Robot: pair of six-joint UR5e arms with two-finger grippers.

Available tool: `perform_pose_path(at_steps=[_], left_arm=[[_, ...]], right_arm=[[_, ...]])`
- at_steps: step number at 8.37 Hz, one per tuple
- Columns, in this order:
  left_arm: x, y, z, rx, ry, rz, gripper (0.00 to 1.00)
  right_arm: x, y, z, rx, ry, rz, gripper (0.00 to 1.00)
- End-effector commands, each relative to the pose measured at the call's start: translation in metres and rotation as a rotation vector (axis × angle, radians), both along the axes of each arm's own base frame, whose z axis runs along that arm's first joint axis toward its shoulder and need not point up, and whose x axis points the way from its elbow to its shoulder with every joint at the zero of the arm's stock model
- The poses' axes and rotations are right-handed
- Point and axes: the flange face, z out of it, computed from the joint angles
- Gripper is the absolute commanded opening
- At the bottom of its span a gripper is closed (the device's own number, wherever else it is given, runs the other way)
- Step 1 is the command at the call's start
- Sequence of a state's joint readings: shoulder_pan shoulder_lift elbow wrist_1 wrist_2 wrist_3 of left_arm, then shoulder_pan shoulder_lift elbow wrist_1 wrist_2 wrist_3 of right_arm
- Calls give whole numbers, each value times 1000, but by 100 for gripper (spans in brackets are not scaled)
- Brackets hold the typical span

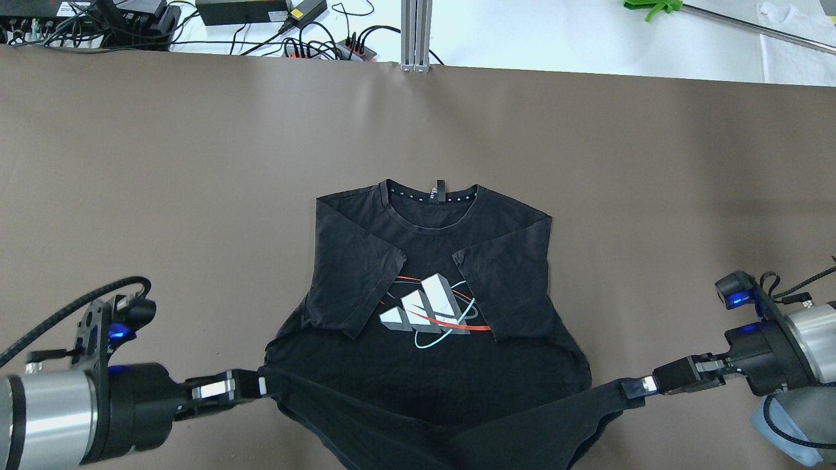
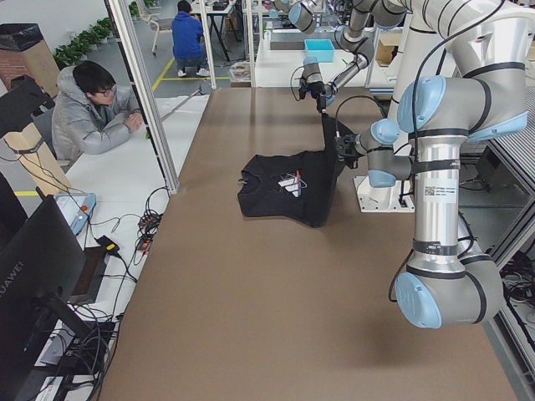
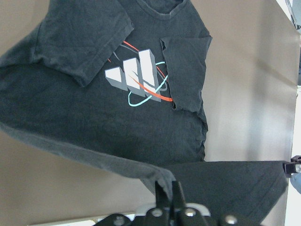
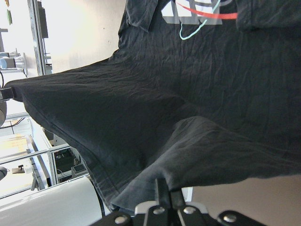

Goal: Fold clothes

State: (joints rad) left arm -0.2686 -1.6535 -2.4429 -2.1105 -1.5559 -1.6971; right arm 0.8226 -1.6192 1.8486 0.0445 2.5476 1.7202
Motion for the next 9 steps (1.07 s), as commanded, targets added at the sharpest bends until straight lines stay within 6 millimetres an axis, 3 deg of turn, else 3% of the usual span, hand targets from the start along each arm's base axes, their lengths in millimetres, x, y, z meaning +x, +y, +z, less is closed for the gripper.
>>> perform_pose_path(at_steps=[1,3,4,6,9], left_arm=[[4,-74,20,-22,-59,-57,0],[-1,-113,43,-25,-121,-91,0],[-5,-119,46,-27,-126,-93,0],[-2,-124,50,-33,-136,-107,0],[25,-145,59,-48,-166,-115,0]], right_arm=[[13,-26,-2,-22,18,79,0],[16,-41,-6,-54,45,116,0],[14,-47,1,-52,59,142,0],[5,-66,35,-48,98,214,0],[0,-90,24,-51,96,276,0]])
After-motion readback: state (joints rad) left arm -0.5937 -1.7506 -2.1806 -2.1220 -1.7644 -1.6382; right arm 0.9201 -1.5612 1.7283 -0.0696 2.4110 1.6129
